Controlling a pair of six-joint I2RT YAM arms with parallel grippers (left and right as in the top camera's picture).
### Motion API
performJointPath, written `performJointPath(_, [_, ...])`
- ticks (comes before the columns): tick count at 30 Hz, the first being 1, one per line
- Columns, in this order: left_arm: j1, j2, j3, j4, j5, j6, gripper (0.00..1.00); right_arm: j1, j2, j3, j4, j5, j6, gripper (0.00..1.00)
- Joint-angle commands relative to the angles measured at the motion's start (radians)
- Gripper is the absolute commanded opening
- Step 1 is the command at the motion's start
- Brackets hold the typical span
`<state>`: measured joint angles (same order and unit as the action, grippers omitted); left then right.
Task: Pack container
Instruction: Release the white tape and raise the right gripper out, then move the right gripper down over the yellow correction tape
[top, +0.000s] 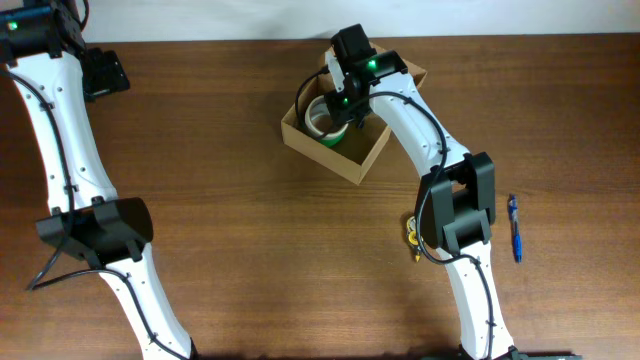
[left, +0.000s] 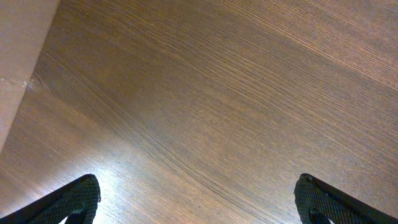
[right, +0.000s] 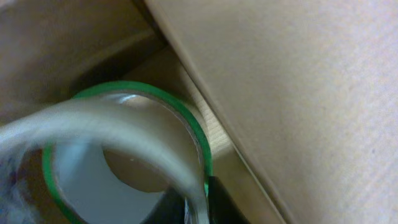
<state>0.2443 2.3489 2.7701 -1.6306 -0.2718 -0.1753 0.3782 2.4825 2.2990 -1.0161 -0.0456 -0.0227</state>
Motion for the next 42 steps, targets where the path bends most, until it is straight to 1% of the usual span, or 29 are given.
performJointPath(1, [0.003, -0.009, -0.007, 0.002, 0.004, 0.005, 1.0, -0.006, 0.015, -0.001, 0.004, 0.006, 0.005, 0.21])
performJointPath(2, [0.003, -0.009, -0.008, 0.002, 0.004, 0.005, 1.0, -0.006, 0.015, -0.001, 0.003, 0.006, 0.005, 0.25])
performJointPath(4, [0.003, -0.009, -0.008, 0.002, 0.003, 0.005, 1.0, -0.006, 0.015, -0.001, 0.004, 0.006, 0.005, 0.38])
performJointPath(5, [0.003, -0.009, -0.007, 0.002, 0.004, 0.005, 1.0, -0.006, 0.015, -0.001, 0.005, 0.006, 0.005, 0.41])
performJointPath(9, [0.003, -0.009, -0.008, 0.002, 0.004, 0.005, 1.0, -0.006, 0.015, 0.017, 0.003, 0.005, 0.001, 0.42])
performJointPath(13, [0.003, -0.009, -0.008, 0.002, 0.004, 0.005, 1.0, -0.006, -0.003, 0.081, -0.014, 0.005, 0.001, 0.42])
performJointPath(17, [0.003, -0.009, -0.008, 0.002, 0.004, 0.005, 1.0, -0.005, -0.029, 0.212, -0.088, 0.006, 0.0, 0.44])
performJointPath(21, [0.003, -0.009, -0.007, 0.003, 0.004, 0.005, 1.0, -0.005, -0.036, 0.414, -0.224, 0.026, -0.029, 0.45])
performJointPath(22, [0.003, -0.009, -0.008, 0.002, 0.004, 0.005, 1.0, -0.005, -0.05, 0.439, -0.235, 0.04, -0.03, 0.45])
performJointPath(26, [0.003, -0.009, -0.008, 0.002, 0.004, 0.005, 1.0, -0.014, -0.155, 0.441, -0.264, 0.134, -0.075, 0.46])
performJointPath(30, [0.003, -0.009, -0.007, 0.002, 0.004, 0.005, 1.0, -0.054, -0.268, 0.416, -0.277, 0.146, -0.075, 0.48])
performJointPath(33, [0.003, -0.009, -0.007, 0.002, 0.004, 0.005, 1.0, -0.103, -0.379, 0.344, -0.271, 0.156, -0.074, 0.5])
performJointPath(35, [0.003, -0.009, -0.008, 0.003, 0.004, 0.005, 1.0, -0.142, -0.473, 0.237, -0.243, 0.156, -0.073, 0.52])
performJointPath(38, [0.003, -0.009, -0.008, 0.002, 0.004, 0.005, 1.0, -0.201, -0.622, 0.022, -0.212, 0.156, -0.05, 0.53])
performJointPath(41, [0.003, -0.009, -0.007, 0.002, 0.004, 0.005, 1.0, -0.251, -0.78, -0.234, -0.197, 0.151, -0.013, 0.52])
performJointPath(42, [0.003, -0.009, -0.007, 0.003, 0.004, 0.005, 1.0, -0.264, -0.847, -0.342, -0.201, 0.15, 0.021, 0.52])
